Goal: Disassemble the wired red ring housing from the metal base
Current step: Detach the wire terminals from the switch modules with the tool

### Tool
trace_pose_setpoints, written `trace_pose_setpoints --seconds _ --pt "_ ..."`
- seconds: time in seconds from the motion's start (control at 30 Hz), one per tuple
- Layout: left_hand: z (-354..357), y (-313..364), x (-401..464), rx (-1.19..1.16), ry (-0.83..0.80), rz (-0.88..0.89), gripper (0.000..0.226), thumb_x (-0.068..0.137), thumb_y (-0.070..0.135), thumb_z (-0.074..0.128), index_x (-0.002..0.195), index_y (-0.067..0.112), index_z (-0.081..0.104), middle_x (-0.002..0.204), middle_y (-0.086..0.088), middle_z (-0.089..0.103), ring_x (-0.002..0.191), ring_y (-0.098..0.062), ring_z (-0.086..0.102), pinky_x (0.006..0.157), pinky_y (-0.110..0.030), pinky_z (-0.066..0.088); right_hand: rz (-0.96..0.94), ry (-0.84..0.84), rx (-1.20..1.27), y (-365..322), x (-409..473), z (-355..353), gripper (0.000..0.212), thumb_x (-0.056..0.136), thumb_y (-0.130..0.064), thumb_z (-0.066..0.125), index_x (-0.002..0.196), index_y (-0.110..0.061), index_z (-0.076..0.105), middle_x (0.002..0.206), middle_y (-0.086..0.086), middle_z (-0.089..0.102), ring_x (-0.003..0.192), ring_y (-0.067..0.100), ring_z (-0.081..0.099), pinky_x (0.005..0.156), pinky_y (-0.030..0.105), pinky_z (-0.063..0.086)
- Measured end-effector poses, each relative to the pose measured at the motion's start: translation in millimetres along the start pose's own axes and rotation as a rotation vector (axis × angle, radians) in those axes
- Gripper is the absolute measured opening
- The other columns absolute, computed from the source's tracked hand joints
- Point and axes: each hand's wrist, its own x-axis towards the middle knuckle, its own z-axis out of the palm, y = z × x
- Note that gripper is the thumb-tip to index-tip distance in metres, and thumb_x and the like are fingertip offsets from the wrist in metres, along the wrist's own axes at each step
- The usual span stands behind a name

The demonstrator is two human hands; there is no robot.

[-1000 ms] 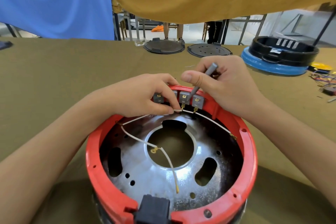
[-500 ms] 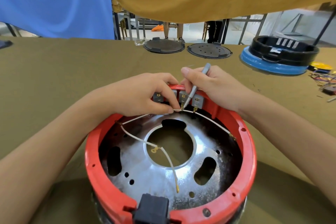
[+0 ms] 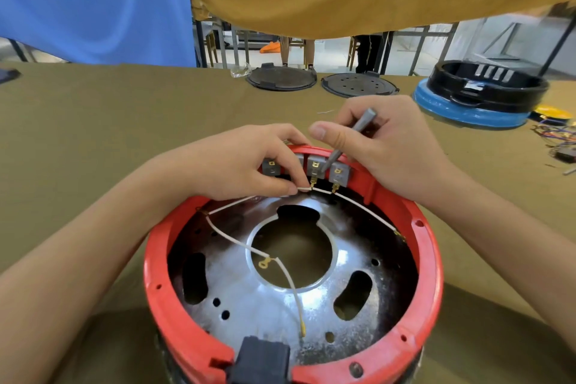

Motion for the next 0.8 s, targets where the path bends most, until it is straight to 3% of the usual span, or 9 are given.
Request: trace_pose_setpoints --seconds 0.23,0.47,0.67,0.8 --pt "0.6 -0.5 0.6 0.017 -0.015 -0.002 0.016 0.087 0.03 0.072 0.1 0.038 0.076 0.129 0.018 0.049 0.117 0.003 0.049 0.105 -0.031 0.038 -0.013 -0.088 -0.071 -5.0 1.2 0.0 0.043 0.085 -0.046 0.072 0.064 -0.009 0.063 0.055 0.008 0.056 0.052 0.023 0.048 0.047 0.023 0.034" --pt "0.4 -0.1 2.1 -0.021 -0.016 0.024 0.016 0.087 0.026 0.073 0.098 0.037 0.076 0.134 0.015 0.05 0.121 -0.001 0.051 0.107 -0.035 0.039 0.094 -0.092 0.025 -0.1 9.8 6.1 0.053 0.095 -0.035 0.064 0.061 0.002 0.047 0.059 0.022 0.046 0.053 0.012 0.039 0.052 0.023 0.032" --pt "1.3 -0.7 2.5 -0.019 -0.015 0.019 0.018 0.087 0.025 0.073 0.096 0.04 0.075 0.132 0.016 0.05 0.119 0.002 0.05 0.106 -0.028 0.037 0.202 -0.101 0.117 2.2 9.4 8.6 0.053 0.098 -0.031 0.059 0.068 0.011 0.045 0.057 0.006 0.04 0.052 0.007 0.037 0.051 0.017 0.031" --pt "1.9 0.0 2.6 -0.024 -0.014 0.02 0.019 0.087 0.025 0.073 0.095 0.041 0.075 0.132 0.016 0.05 0.119 0.0 0.051 0.106 -0.03 0.038 0.204 -0.121 0.12 0.2 8.8 8.2 0.053 0.099 -0.03 0.058 0.07 0.013 0.046 0.064 0.014 0.042 0.057 0.013 0.039 0.055 0.023 0.032"
